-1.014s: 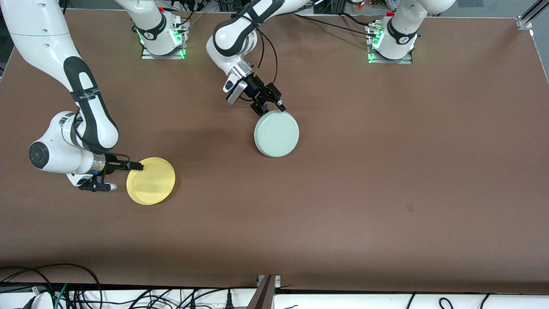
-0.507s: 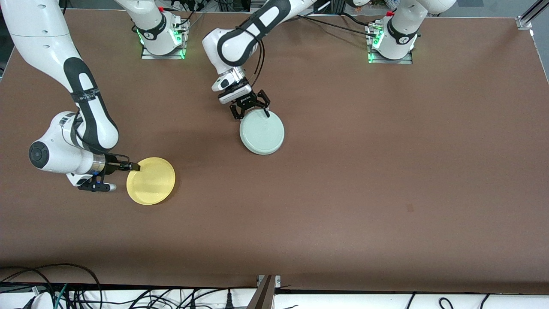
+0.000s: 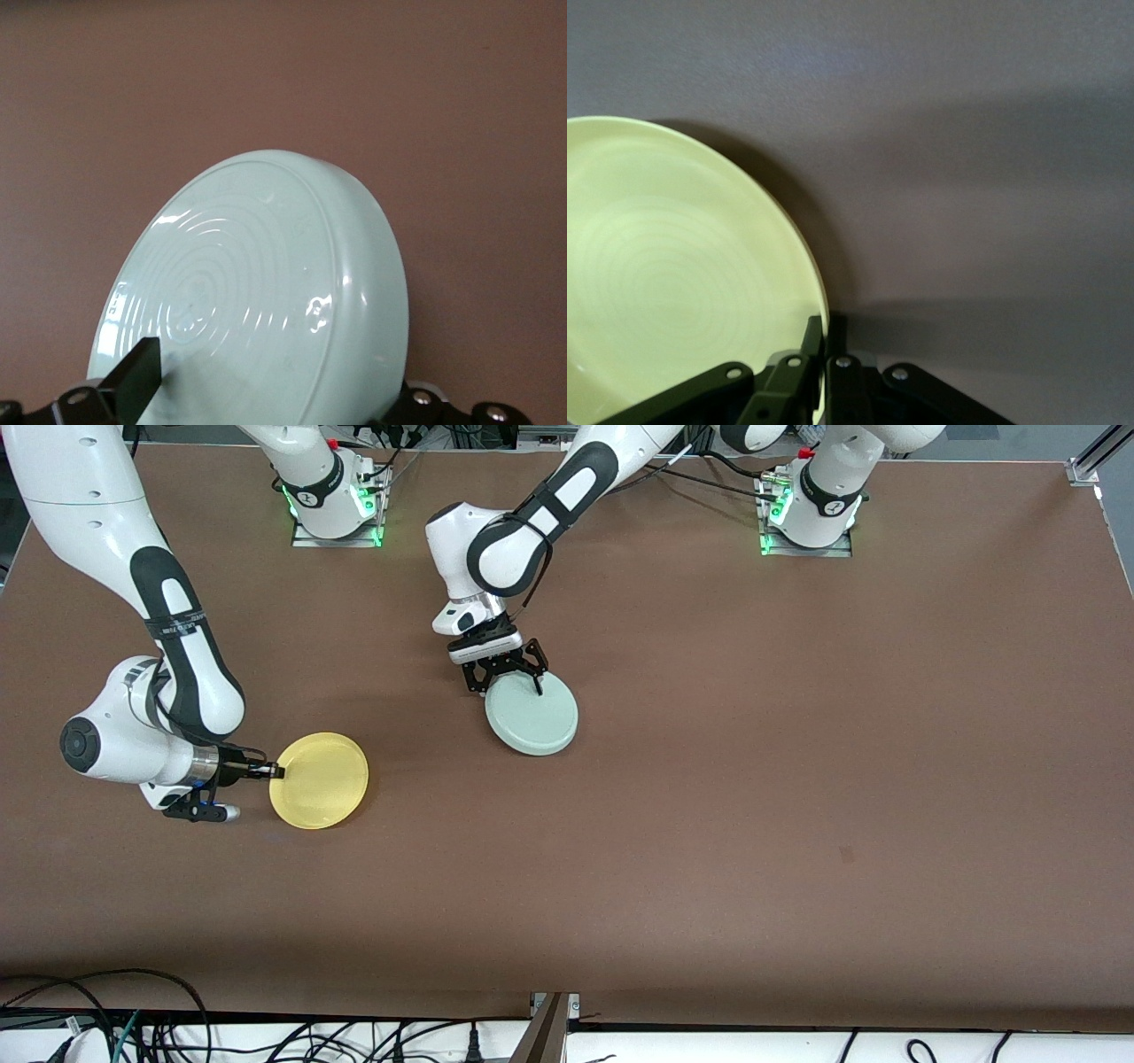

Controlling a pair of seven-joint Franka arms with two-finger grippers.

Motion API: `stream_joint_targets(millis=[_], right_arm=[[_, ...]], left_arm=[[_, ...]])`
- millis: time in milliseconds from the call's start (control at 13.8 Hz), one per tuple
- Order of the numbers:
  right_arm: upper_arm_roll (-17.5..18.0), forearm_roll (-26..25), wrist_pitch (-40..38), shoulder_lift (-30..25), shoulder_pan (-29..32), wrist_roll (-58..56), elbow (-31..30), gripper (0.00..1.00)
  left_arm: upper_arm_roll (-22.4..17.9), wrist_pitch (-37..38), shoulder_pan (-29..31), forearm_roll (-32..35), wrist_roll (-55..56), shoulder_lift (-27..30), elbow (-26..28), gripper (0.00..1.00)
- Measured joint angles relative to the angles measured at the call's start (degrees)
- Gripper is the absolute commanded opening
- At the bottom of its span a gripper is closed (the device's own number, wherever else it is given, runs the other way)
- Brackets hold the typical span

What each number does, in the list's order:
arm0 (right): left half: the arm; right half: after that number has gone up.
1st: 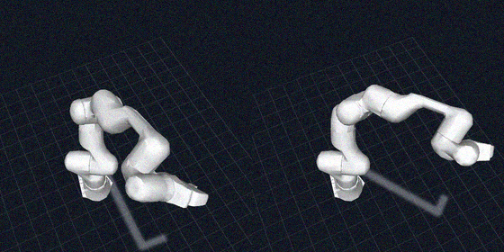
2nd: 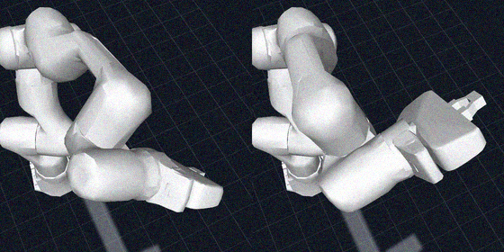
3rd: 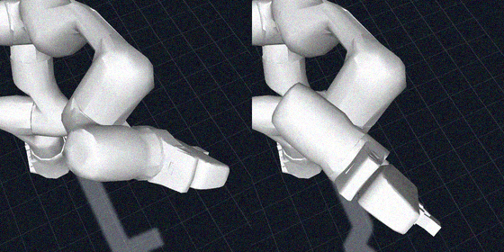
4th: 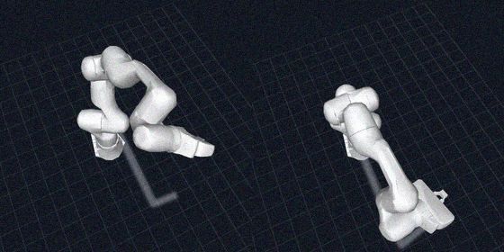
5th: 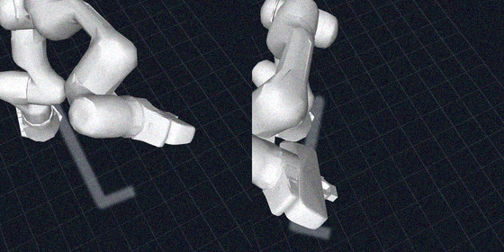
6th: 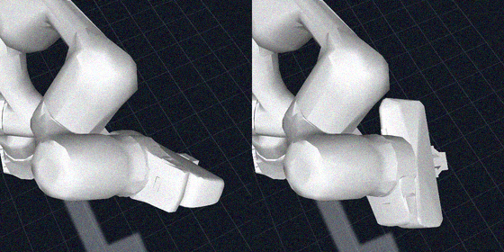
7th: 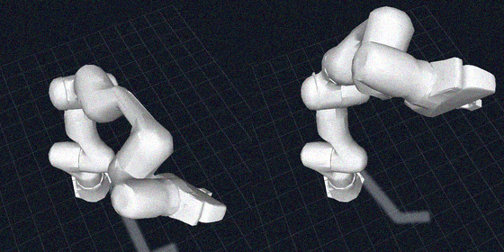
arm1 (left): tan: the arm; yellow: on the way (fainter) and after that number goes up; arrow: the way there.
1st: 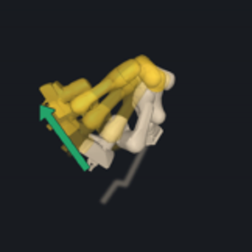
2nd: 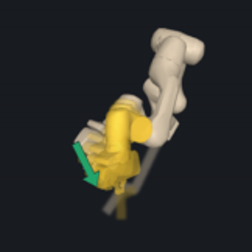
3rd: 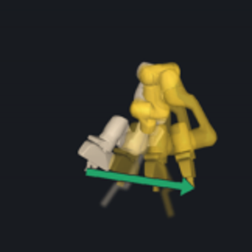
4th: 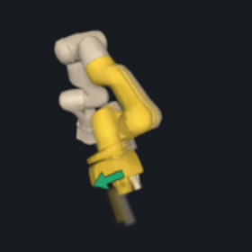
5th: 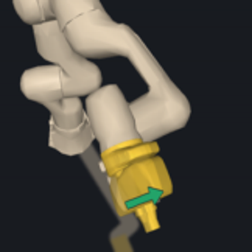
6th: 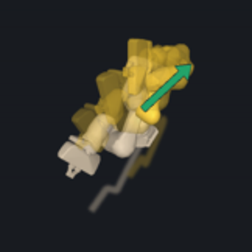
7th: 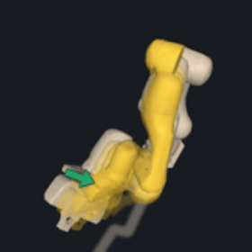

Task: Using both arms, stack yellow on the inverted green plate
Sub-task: 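Set the green plate down upside down and open the left gripper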

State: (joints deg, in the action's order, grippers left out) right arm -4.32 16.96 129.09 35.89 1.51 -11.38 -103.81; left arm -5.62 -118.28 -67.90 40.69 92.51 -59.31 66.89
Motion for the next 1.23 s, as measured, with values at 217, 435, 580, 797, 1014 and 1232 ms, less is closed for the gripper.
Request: stream_joint_targets(millis=[217,435,580,797,1014,1232], right_arm=[[0.1,0.1,-1.5,-0.2,-0.1,-0.2,2.7,0.00],[0.7,0.1,-7.7,-0.3,-0.2,-0.2,8.1,0.00],[1.0,0.1,-12.5,-0.5,-0.3,-0.2,12.4,0.00],[1.2,0.1,-17.9,-0.7,-0.3,-0.2,16.9,0.00],[1.2,0.1,-19.0,-0.7,-0.3,-0.2,17.3,0.00],[1.1,0.1,-19.8,-0.5,-0.2,-0.2,17.2,0.00]], left_arm=[[-0.5,-2.9,2.4,1.0,-8.7,-0.3,0.9,1.00],[-1.1,-12.8,7.8,1.0,-18.6,-0.4,0.9,1.00],[-1.1,-26.3,14.0,0.6,-21.7,-0.5,0.9,1.00],[0.1,-35.4,19.8,-6.2,-23.7,-0.5,0.7,1.00],[0.1,-35.1,19.1,-10.2,-24.3,-0.5,0.6,1.00],[0.0,-34.7,18.7,-10.2,-25.5,-0.5,0.7,1.00]])
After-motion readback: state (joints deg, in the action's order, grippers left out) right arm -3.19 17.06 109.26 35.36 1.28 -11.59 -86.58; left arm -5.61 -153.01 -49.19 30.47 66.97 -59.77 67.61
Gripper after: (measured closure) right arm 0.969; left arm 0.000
